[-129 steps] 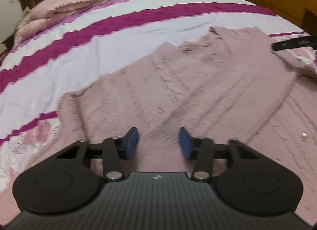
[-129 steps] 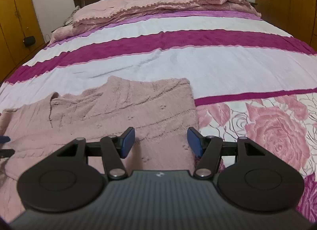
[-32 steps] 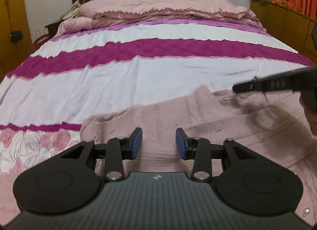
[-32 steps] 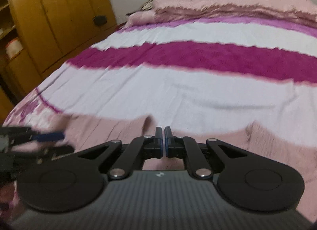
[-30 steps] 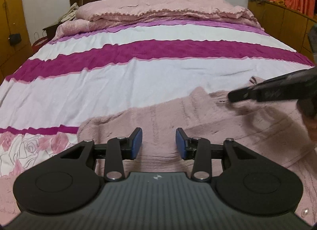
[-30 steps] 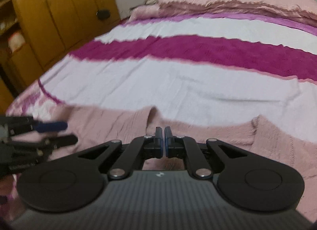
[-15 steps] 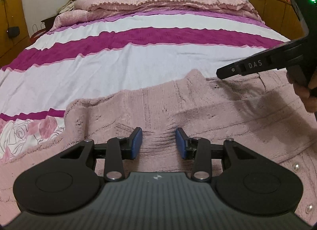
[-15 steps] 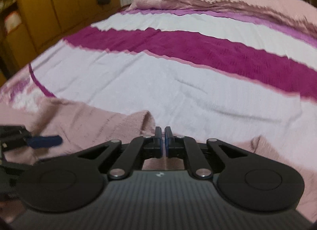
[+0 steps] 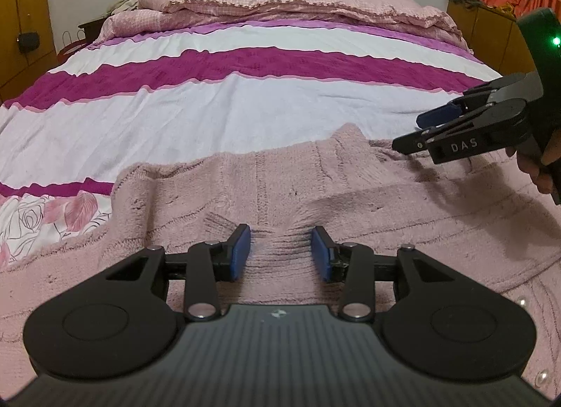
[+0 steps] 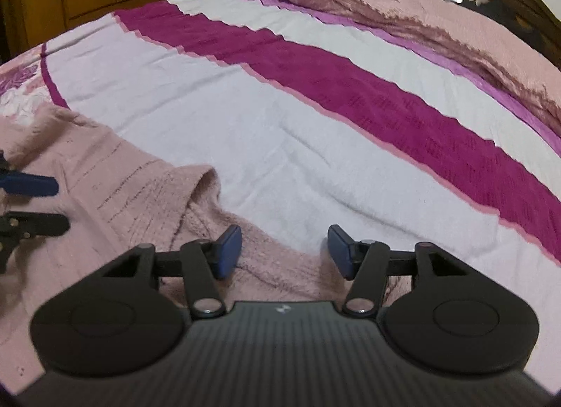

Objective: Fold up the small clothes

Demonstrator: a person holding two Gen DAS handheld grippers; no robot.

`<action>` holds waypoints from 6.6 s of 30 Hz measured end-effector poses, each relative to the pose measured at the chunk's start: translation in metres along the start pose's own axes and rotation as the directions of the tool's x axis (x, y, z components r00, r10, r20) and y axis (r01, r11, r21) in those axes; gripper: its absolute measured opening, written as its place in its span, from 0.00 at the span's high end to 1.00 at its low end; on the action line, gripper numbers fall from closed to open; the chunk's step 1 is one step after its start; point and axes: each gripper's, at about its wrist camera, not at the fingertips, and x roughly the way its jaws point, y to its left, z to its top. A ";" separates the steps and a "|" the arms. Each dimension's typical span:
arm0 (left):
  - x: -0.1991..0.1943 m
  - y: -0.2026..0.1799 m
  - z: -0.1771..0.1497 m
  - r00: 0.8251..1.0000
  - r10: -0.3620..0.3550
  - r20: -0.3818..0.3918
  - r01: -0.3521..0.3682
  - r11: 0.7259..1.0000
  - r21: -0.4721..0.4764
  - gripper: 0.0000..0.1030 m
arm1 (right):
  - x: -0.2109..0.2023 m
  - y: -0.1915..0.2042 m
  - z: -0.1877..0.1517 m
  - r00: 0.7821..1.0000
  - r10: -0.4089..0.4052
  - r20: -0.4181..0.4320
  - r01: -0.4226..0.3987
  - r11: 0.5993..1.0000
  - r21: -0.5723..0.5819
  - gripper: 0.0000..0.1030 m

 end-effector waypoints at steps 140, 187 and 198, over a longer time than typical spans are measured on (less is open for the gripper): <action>-0.124 0.217 -0.092 0.936 0.346 -0.064 -0.289 0.653 -0.700 0.23 | -0.182 0.142 -0.183 0.986 -0.169 -0.010 0.143 0.800 0.583 0.39; -0.199 0.015 0.018 0.843 -0.023 0.537 0.193 0.945 -0.264 0.90 | -0.210 0.124 -0.199 0.969 -0.217 0.116 0.081 0.726 0.683 0.38; -0.092 -0.073 -0.011 0.963 -0.112 0.244 0.151 0.978 -0.146 0.89 | -0.223 0.108 -0.215 0.959 -0.257 0.117 0.098 0.693 0.714 0.38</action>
